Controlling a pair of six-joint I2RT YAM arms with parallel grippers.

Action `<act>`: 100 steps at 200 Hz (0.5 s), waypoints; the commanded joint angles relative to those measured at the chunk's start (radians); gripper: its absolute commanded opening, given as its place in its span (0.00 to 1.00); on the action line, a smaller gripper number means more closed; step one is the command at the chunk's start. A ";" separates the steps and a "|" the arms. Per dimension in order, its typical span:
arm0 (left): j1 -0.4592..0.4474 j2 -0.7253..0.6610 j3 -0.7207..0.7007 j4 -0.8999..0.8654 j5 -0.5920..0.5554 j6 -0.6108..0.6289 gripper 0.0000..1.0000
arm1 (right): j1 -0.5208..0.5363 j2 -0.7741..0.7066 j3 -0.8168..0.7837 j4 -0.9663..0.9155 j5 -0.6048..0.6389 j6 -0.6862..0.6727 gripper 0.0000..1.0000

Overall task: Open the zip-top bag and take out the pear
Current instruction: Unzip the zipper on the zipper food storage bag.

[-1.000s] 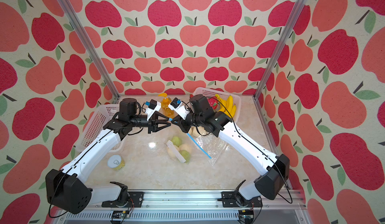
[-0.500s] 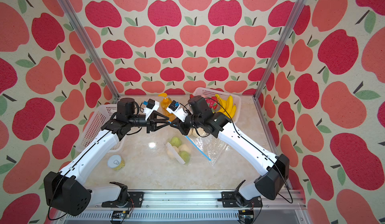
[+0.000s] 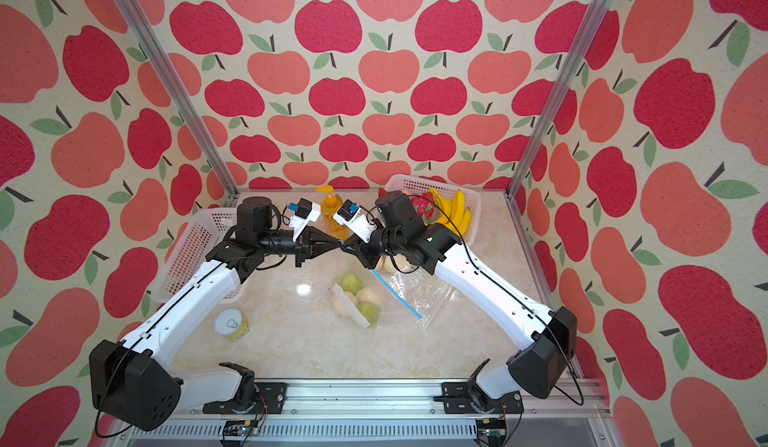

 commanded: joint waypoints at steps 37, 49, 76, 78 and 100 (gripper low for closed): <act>0.162 -0.053 -0.082 0.232 -0.374 -0.305 0.00 | -0.097 -0.172 -0.171 -0.083 -0.008 0.013 0.00; 0.176 -0.070 -0.094 0.229 -0.420 -0.307 0.00 | -0.140 -0.223 -0.211 -0.097 -0.008 0.011 0.00; 0.207 -0.124 -0.129 0.244 -0.466 -0.308 0.00 | -0.252 -0.336 -0.287 -0.113 -0.022 0.021 0.00; 0.208 -0.128 -0.129 0.243 -0.465 -0.305 0.00 | -0.262 -0.343 -0.289 -0.112 -0.025 0.023 0.00; 0.203 -0.145 -0.118 0.226 -0.421 -0.283 0.00 | -0.317 -0.380 -0.294 -0.097 -0.044 0.032 0.00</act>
